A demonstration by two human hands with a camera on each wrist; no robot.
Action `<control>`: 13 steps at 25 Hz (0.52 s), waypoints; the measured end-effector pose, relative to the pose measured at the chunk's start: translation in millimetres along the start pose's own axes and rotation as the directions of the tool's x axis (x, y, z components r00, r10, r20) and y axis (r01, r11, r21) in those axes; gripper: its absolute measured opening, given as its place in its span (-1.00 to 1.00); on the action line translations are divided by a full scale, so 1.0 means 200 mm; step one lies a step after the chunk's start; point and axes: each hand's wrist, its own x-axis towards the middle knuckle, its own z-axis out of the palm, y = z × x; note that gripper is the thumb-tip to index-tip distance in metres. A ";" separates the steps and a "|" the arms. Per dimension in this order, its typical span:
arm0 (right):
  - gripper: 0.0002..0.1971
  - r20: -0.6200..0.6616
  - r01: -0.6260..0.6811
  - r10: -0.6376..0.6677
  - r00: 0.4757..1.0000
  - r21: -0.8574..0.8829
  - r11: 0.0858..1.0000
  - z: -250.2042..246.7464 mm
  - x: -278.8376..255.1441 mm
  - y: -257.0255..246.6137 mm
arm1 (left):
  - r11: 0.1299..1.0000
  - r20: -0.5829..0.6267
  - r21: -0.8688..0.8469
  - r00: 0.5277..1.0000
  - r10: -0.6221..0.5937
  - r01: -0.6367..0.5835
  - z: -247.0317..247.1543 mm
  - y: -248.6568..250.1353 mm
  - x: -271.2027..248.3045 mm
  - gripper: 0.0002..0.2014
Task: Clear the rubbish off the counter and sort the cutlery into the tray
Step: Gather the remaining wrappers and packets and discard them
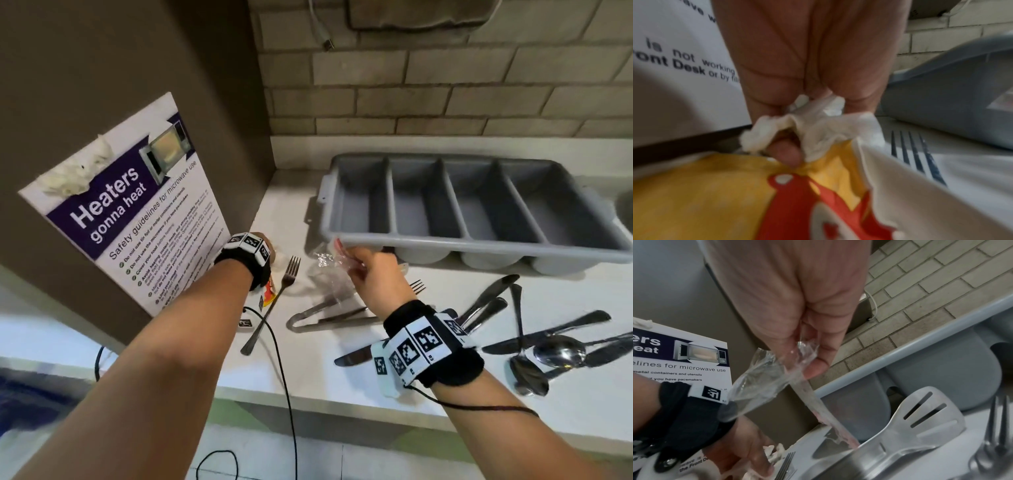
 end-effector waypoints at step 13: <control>-0.64 -0.105 -0.021 0.026 0.994 0.050 0.999 -0.07 -0.07 0.05 | 0.896 -0.469 -0.372 0.882 0.044 -0.243 -0.15 0.02 -0.12 -0.70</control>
